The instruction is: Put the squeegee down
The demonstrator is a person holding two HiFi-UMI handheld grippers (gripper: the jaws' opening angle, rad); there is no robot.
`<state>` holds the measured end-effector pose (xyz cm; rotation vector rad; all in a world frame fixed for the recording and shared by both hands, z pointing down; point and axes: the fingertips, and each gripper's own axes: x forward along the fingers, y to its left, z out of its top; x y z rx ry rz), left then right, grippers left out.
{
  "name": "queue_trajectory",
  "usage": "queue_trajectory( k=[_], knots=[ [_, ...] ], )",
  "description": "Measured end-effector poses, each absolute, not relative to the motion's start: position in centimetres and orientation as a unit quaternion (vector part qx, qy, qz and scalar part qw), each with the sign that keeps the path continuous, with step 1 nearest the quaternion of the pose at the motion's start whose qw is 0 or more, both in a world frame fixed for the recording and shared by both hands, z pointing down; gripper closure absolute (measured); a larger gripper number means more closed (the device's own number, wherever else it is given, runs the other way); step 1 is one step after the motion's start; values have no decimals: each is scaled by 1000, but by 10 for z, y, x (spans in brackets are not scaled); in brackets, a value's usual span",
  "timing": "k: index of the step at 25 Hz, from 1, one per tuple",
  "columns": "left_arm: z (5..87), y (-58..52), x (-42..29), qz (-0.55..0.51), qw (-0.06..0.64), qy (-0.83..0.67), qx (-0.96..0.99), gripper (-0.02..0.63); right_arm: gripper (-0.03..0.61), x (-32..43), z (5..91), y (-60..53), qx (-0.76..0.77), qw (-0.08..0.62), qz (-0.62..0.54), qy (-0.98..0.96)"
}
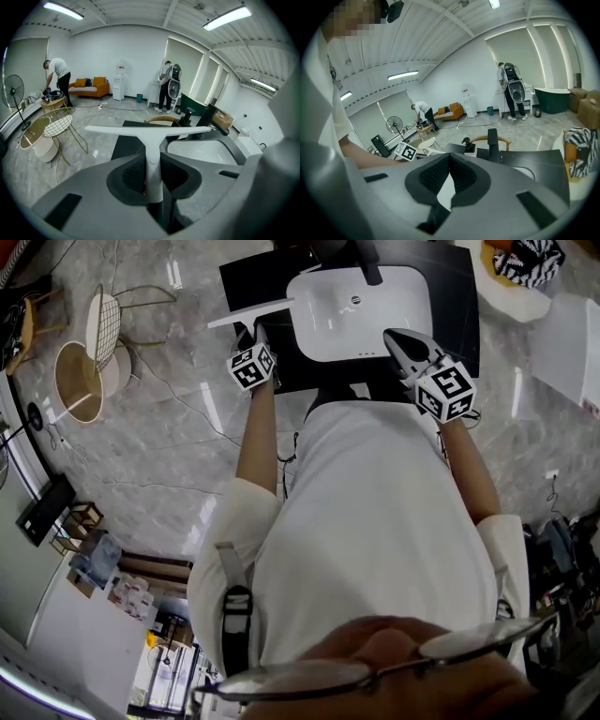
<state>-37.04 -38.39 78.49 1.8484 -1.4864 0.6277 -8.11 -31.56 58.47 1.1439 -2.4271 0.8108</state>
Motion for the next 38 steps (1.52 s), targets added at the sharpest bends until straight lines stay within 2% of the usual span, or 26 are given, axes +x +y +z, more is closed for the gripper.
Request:
queue_trajectory(
  k=[18, 31, 34, 38],
  knots=[
    [868, -418, -372, 320, 385, -551, 668, 541, 573, -84, 596, -307, 458, 173, 313, -814],
    [873, -424, -375, 323, 380, -553, 668, 535, 573, -95, 610, -304, 441, 191, 324, -815],
    [868, -424, -374, 313, 380, -552, 673, 502, 574, -100, 612, -305, 436, 190, 324, -818],
    [861, -422, -378, 302, 378, -551, 680, 492, 573, -108, 610, -306, 427, 191, 319, -824]
  ],
)
